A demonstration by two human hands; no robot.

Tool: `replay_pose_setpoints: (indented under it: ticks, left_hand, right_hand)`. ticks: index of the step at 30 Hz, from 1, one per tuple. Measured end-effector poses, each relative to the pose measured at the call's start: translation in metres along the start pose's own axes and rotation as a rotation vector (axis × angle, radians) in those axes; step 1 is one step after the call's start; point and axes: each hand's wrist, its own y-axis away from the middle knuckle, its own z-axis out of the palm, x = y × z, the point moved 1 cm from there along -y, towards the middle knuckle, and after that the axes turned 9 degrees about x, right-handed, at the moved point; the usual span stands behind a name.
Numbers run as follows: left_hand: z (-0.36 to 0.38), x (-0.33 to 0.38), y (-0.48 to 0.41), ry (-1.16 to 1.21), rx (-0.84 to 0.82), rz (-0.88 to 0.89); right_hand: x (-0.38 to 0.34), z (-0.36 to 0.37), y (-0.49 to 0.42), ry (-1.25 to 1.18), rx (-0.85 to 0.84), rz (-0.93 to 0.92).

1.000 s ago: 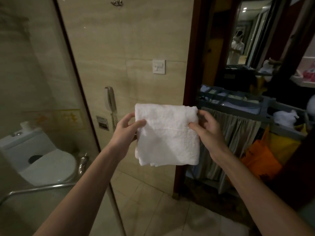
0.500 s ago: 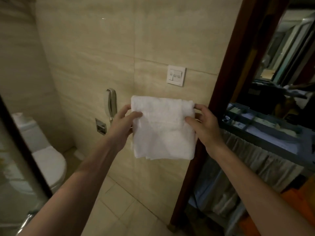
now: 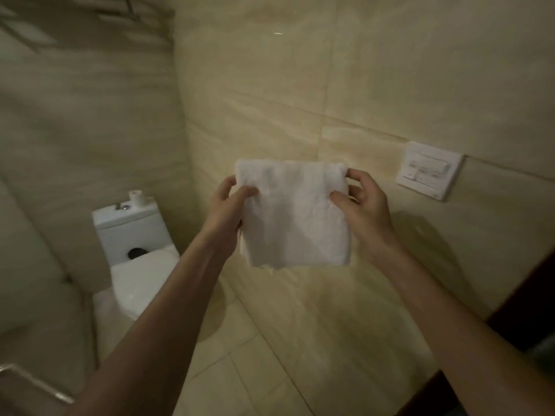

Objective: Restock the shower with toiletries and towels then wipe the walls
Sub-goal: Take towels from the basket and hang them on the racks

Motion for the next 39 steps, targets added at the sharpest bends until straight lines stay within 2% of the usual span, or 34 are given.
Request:
replay_pose_setpoints:
  ticks: [12, 22, 32, 39]
  left_hand:
    - [-0.083, 0.017, -0.123, -0.079, 0.391, 0.094]
    - [-0.163, 0.082, -0.184, -0.172, 0.681, 0.225]
    - [-0.265, 0.103, -0.276, -0.189, 0.804, 0.300]
    - [-0.345, 0.152, -0.372, -0.172, 0.776, 0.364]
  right_hand:
    - [0.038, 0.185, -0.124, -0.178, -0.387, -0.070]
    - [-0.002, 0.338, -0.181, -0.363, -0.673, -0.164]
    - [-0.012, 0.498, -0.206, -0.427, -0.818, -0.210]
    - [-0.054, 0.626, -0.243, -0.431, -0.797, -0.268]
